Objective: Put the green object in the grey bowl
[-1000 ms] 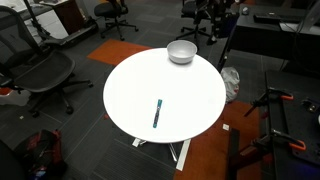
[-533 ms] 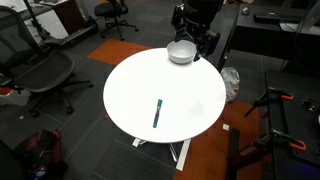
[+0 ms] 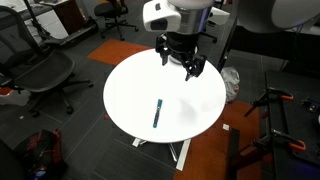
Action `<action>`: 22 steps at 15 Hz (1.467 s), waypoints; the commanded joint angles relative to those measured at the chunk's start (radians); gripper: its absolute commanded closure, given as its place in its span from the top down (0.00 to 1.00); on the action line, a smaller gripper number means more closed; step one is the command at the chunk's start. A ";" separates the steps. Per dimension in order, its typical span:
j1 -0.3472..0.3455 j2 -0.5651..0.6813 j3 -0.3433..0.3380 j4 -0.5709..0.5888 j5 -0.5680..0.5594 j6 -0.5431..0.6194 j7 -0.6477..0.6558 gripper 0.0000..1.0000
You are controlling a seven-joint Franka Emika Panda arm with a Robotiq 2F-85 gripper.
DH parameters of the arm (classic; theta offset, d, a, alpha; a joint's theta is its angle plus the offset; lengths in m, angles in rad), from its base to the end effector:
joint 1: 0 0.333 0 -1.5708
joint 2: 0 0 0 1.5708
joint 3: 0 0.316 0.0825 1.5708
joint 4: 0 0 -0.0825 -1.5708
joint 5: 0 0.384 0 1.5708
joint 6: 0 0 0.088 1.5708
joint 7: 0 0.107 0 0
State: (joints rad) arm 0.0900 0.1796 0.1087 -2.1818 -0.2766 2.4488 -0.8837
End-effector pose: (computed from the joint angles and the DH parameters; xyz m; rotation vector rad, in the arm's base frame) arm 0.5525 0.1104 0.3160 2.3651 1.7706 0.0421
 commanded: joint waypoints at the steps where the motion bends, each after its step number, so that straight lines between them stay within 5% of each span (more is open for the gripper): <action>1: 0.010 0.076 0.025 0.066 -0.025 -0.017 -0.058 1.00; 10: 0.018 0.245 0.077 0.147 -0.038 0.125 -0.082 1.00; 22: 0.008 0.376 0.050 0.231 -0.066 0.105 -0.240 1.00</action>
State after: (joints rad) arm 0.1013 0.5227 0.1720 -1.9844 -0.3169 2.5539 -1.0971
